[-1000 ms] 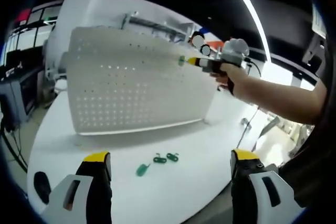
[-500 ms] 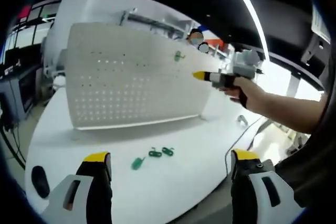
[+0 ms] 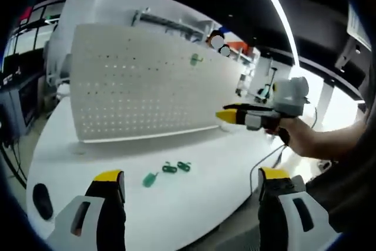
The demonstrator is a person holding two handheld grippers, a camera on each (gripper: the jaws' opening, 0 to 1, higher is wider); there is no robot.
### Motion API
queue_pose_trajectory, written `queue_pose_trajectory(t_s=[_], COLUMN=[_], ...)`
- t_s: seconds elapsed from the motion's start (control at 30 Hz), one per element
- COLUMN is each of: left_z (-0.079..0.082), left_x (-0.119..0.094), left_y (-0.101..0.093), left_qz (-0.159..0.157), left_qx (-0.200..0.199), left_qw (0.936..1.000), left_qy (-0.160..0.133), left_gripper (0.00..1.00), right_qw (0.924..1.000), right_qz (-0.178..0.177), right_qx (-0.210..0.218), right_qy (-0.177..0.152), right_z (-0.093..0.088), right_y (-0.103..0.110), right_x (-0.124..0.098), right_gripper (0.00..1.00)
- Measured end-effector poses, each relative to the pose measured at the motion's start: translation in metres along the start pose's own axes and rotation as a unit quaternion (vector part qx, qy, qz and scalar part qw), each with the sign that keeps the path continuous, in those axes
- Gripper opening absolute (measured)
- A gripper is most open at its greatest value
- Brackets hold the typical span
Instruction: Insert the hook assembly into the mounting plate slot until the hook locks in place.
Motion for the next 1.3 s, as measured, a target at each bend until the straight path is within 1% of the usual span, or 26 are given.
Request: queue_pose_trajectory(t_s=[0.07,0.17,0.23,0.3,0.33,0.47,0.7,0.8,0.83,1.07,1.3], left_z=[0.0,-0.002,-0.002,-0.002,-0.002,-0.003,-0.006,-0.007,-0.008,-0.012,-0.015], left_x=[-0.001,-0.001,-0.002,-0.002,-0.002,-0.004,-0.006,-0.007,-0.007,-0.01,-0.009], left_y=[0.0,0.0,-0.001,-0.001,-0.001,-0.002,-0.001,-0.002,-0.001,-0.001,0.0], left_qz=[0.0,0.0,0.0,0.0,0.0,-0.001,0.002,0.002,0.004,0.007,0.005], left_qx=[-0.001,0.0,0.0,0.0,-0.001,0.001,0.0,-0.002,-0.002,-0.006,-0.008], left_qw=[1.0,1.0,1.0,1.0,1.0,1.0,1.0,1.0,1.0,0.9999,0.9998], left_qy=[0.0,0.001,0.001,0.0,-0.001,0.001,0.004,0.005,0.006,0.01,0.015], left_gripper=[0.95,0.95,0.95,0.95,0.95,0.96,0.95,0.95,0.95,0.95,0.95], right_qw=[1.0,0.9994,0.9991,0.9984,0.9982,0.9977,0.9957,0.9952,0.9942,0.9926,0.992], right_qz=[0.008,0.025,0.03,0.035,0.035,0.045,0.057,0.063,0.069,0.074,0.071], right_qx=[-0.002,-0.017,-0.019,-0.036,-0.038,-0.018,-0.015,-0.018,-0.017,-0.013,0.002], right_qy=[0.005,0.019,0.023,0.026,0.03,0.047,0.071,0.072,0.081,0.096,0.104], right_z=[-0.006,-0.016,-0.021,-0.027,-0.03,-0.042,-0.058,-0.062,-0.068,-0.076,-0.08], right_y=[0.006,0.018,0.021,0.025,0.025,0.03,0.034,0.034,0.034,0.034,0.037], right_x=[-0.005,-0.015,-0.02,-0.026,-0.028,-0.042,-0.062,-0.068,-0.073,-0.089,-0.095], right_gripper=[0.32,0.32,0.32,0.32,0.32,0.34,0.35,0.35,0.35,0.36,0.36])
Point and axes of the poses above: the point that each gripper's makers call its tool centre point, and the gripper's own axes: x roughly forward along the fingers, y roughly to its left, z roughly out of its top, the point moved 8 cm from there along -x, roughly backward along the fingers, and after that the axes turned 9 degrees about x, right-handed, at the moved point
